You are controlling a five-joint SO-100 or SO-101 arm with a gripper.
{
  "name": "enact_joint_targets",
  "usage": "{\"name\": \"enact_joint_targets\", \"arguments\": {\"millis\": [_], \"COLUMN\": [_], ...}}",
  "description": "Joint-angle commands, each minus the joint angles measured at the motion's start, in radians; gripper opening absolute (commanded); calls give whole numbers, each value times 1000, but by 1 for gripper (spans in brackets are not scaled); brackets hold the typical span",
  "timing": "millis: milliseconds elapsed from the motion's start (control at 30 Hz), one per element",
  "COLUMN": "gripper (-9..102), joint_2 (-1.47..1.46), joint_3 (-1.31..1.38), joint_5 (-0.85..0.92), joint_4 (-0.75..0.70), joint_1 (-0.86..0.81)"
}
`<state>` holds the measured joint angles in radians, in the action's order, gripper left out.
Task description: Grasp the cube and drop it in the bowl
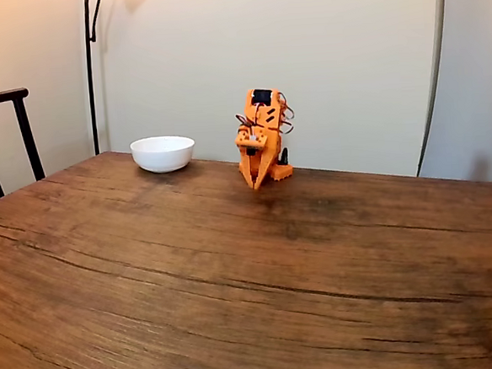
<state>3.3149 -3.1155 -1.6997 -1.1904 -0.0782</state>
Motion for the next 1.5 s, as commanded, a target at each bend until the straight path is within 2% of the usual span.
{"name": "enact_joint_targets", "arguments": {"millis": [0,233,1467], "gripper": [0,0,0], "joint_2": [8,8,6], "joint_3": [5,5,5], "joint_5": [5,3,-8], "joint_4": [-23,-156,-166], "joint_1": [3,3,6]}}
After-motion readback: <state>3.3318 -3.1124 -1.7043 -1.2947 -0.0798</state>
